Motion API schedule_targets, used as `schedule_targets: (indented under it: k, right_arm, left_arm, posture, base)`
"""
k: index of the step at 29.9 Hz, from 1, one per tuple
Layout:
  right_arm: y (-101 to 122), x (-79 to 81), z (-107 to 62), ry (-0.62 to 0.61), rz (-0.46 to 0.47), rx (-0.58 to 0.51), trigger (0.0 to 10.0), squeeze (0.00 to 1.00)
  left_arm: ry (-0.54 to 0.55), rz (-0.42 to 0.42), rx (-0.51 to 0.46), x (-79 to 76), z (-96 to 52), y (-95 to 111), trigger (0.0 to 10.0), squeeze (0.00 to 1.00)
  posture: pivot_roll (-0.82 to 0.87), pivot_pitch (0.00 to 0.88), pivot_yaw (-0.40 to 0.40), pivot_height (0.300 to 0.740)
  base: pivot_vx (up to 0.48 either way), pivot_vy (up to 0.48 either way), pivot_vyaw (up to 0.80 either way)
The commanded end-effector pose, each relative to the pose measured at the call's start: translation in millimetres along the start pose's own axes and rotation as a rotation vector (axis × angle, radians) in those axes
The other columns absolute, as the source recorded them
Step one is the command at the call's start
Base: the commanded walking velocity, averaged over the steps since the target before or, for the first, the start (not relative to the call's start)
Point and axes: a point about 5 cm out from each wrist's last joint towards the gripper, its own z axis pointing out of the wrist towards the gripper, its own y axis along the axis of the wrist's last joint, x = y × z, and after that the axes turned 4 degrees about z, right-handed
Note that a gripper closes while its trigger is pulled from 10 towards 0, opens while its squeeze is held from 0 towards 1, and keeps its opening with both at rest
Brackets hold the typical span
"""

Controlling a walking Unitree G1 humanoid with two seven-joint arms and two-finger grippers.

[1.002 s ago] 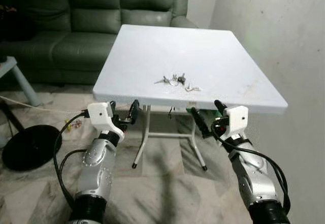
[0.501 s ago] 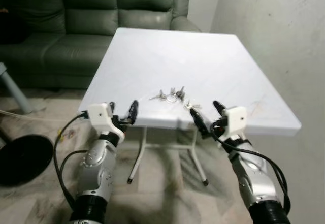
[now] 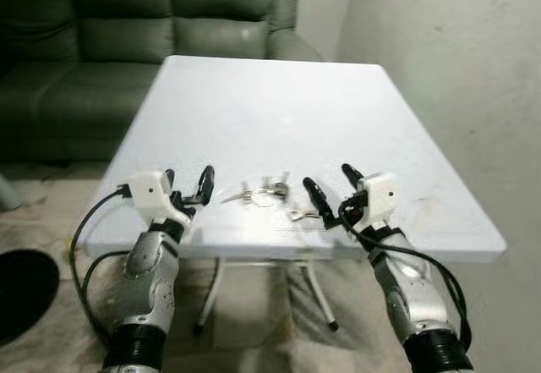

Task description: Hang keys on a hook

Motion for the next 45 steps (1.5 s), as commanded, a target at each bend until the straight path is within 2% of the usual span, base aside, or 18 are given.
schedule_targets:
  k: [1,4,7,13,16,19,27,33,45]
  right_arm:
    - [7,6.8,7.2,0.020,-0.009,-0.028,10.0,0.00]
    - [6,5.7,7.9,0.008,-0.022,-0.013,10.0,0.00]
    - [2,2.6,10.5,-0.001,0.015,0.048,10.0,0.00]
    - [3,-2.7,12.4,0.002,-0.023,0.063,10.0,0.00]
    - [4,-5.1,12.8,0.021,-0.087,0.077,10.0,0.00]
    - [2,-8.4,12.5,0.044,-0.089,0.112,10.0,0.00]
    - [6,-9.2,15.4,0.129,-0.107,0.129,10.0,0.00]
    - [12,-2.5,21.3,0.225,-0.113,0.141,10.0,0.00]
    - [7,19.0,17.7,0.379,-0.038,0.205,10.0,0.00]
  left_arm:
    - [0.030,0.015,-0.013,8.2,0.3,5,10.0,0.00]
    - [0.022,0.011,-0.011,6.6,-0.1,4,10.0,0.00]
    - [0.008,0.030,-0.008,3.2,-1.8,2,10.0,0.00]
    - [-0.022,0.057,-0.010,-4.4,-4.6,1,10.0,0.00]
    - [-0.050,0.076,-0.013,-10.3,-6.7,-1,10.0,0.00]
    - [-0.097,0.106,-0.011,-19.9,-11.2,-4,10.0,0.00]
    - [-0.172,0.125,-0.005,-35.6,-24.2,-11,10.0,0.00]
    - [-0.209,0.134,-0.001,-45.1,-36.0,-15,10.0,0.00]
    - [-0.220,0.145,0.002,-48.7,-41.0,-15,10.0,0.00]
  posture:
    - [-0.01,0.000,-0.056,0.740]
    - [-0.01,0.000,-0.056,0.740]
    - [-0.01,0.000,-0.058,0.740]
    - [0.00,0.000,-0.060,0.740]
    - [0.00,0.000,-0.063,0.740]
    - [0.00,0.000,-0.066,0.740]
    - [0.00,0.000,-0.075,0.740]
    - [0.01,0.000,-0.088,0.740]
    - [0.02,0.000,-0.096,0.740]
  base:
    - [0.000,0.000,0.00]
    - [0.000,0.000,0.00]
    - [0.000,0.000,0.00]
    - [0.000,0.000,0.00]
    - [0.000,0.000,0.00]
    - [0.000,0.000,0.00]
    - [0.000,0.000,0.00]
    - [0.000,0.000,0.00]
    - [0.000,0.000,0.00]
